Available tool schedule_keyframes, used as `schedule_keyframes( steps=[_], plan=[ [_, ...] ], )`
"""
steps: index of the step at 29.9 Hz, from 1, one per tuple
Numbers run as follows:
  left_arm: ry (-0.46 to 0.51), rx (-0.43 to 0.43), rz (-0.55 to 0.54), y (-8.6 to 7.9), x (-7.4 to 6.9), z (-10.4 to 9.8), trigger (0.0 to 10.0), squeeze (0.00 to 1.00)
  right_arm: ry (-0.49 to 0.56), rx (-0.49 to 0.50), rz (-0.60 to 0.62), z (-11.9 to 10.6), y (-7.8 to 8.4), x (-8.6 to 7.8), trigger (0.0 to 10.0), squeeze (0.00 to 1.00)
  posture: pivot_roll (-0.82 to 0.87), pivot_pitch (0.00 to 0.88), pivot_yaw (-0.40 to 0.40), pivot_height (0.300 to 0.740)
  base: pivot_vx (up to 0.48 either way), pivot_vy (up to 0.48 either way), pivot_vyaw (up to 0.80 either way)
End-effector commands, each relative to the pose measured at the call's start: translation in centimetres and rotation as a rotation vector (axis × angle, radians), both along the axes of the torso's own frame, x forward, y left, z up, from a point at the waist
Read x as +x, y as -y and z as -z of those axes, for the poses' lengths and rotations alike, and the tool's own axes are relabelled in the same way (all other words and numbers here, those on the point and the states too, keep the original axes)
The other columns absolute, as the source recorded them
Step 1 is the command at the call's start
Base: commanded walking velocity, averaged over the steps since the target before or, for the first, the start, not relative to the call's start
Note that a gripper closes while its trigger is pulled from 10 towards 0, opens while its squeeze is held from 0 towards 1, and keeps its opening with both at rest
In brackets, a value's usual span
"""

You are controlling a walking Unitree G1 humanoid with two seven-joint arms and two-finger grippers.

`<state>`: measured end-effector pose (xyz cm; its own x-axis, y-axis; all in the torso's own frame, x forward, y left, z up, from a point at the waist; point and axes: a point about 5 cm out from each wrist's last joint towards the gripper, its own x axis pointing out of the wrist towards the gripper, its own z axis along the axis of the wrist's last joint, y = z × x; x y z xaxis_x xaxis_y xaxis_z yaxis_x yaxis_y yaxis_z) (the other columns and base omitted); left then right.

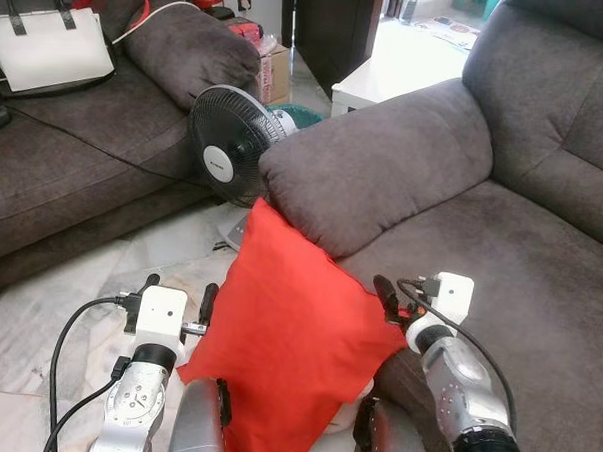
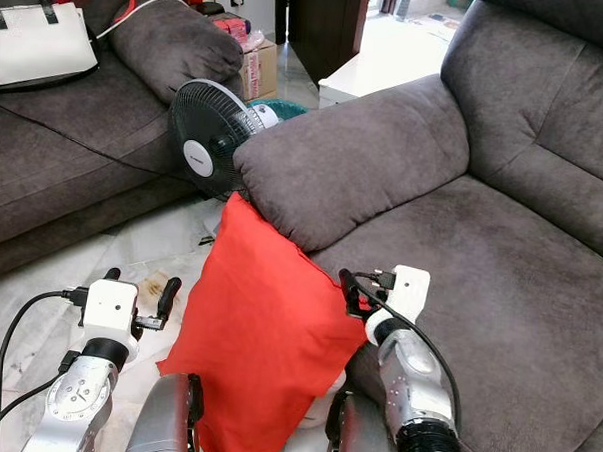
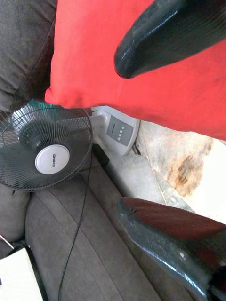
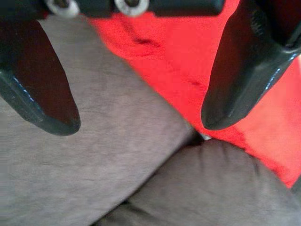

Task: Move the pillow to the sofa from floor

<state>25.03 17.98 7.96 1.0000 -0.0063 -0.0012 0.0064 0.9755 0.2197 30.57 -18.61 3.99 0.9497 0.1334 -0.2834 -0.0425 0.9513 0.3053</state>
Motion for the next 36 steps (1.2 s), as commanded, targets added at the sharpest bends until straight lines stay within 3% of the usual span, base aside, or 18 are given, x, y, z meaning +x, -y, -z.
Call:
schedule_keyframes(
  steps=[1,7,10,19,27,30,36],
  plan=[
    [0.005,-0.008,0.007,0.3,0.2,-0.3,10.0,0.0,-0.009,-0.034,0.021,0.0,0.8,0.2,10.0,0.0,0.16,0.085,-0.037,0.561,0.0,0.0,0.0],
    [0.001,-0.013,0.019,0.4,0.3,-0.2,10.0,0.0,-0.013,-0.017,0.033,-0.1,1.7,0.2,10.0,0.0,0.17,0.081,-0.036,0.561,0.0,0.0,0.0],
    [-0.006,-0.012,0.02,0.3,0.2,0.0,10.0,0.0,-0.02,-0.002,-0.029,-0.1,1.8,-0.1,10.0,0.0,0.17,0.078,-0.036,0.561,0.0,0.0,0.0],
    [-0.014,-0.02,0.037,0.6,0.1,0.2,10.0,0.0,-0.008,-0.043,-0.047,-0.3,3.5,-1.2,10.0,0.0,0.16,0.071,-0.037,0.561,0.0,0.0,0.0],
    [-0.017,-0.025,0.046,1.0,0.3,0.2,10.0,0.0,-0.038,-0.029,-0.065,0.5,3.4,-3.0,10.0,0.0,0.15,0.072,-0.035,0.561,0.0,0.0,0.0],
    [-0.02,-0.027,0.049,1.0,0.3,0.3,10.0,0.0,-0.133,0.014,-0.091,1.7,2.9,-4.5,10.0,0.0,0.14,0.075,-0.037,0.561,0.0,0.0,0.0],
    [-0.031,-0.031,0.053,1.1,0.2,0.6,10.0,0.0,-0.17,0.068,-0.098,2.3,2.4,-5.2,10.0,0.0,0.14,0.079,-0.038,0.561,0.0,0.0,0.0]
  ],
)
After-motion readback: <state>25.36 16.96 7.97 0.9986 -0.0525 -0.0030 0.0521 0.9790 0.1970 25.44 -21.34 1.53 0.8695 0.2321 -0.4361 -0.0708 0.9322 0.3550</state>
